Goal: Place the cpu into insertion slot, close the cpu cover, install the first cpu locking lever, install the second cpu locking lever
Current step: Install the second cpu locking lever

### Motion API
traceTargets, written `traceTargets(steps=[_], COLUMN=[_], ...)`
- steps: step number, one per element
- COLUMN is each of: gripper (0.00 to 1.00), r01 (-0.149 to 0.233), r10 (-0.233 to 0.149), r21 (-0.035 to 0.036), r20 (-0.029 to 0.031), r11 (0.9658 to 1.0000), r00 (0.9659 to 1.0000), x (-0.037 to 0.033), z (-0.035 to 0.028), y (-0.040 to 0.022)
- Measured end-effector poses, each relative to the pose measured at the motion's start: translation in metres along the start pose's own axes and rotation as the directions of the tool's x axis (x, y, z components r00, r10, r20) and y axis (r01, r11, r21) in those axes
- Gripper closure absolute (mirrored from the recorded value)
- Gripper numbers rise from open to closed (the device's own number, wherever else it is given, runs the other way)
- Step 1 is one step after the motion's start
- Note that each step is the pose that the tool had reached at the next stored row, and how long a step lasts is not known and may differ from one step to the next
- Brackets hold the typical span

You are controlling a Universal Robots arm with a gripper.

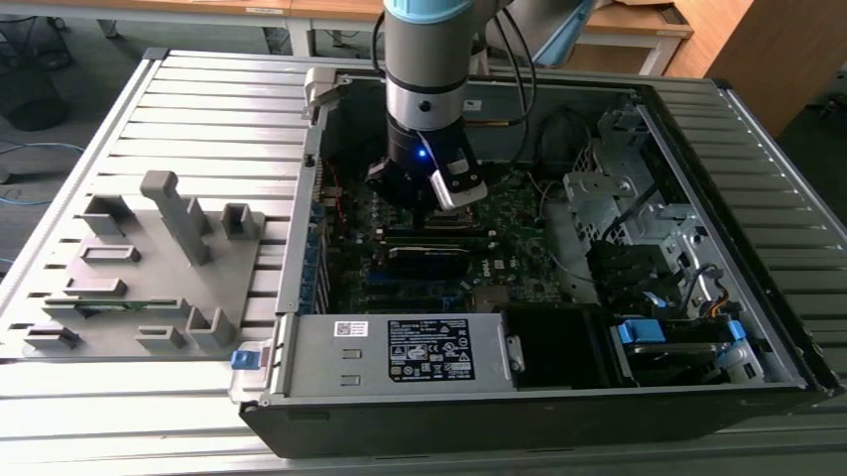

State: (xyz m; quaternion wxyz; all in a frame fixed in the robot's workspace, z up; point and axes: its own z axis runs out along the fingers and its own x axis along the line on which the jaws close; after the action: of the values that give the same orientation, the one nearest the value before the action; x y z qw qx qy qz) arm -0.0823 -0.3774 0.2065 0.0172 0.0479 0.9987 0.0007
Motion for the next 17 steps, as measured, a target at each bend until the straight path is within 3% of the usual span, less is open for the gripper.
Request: traceTargets(steps=[10,14,17], gripper=[0.89,0.89,0.89], r01=[0.0,-0.001,-0.001], r10=[0.0,0.001,0.001], r21=[-0.0042,-0.0276,-0.0321], r20=[-0.0005,-0.0026,-0.0029], r11=[1.0,0.9996,0.9995], r00=[1.0,1.0,1.0], x=[0.0028,0.0028,0.0028], z=[0.0037,0.0043,0.0048], y=[-0.0003,-0.0004,-0.0003])
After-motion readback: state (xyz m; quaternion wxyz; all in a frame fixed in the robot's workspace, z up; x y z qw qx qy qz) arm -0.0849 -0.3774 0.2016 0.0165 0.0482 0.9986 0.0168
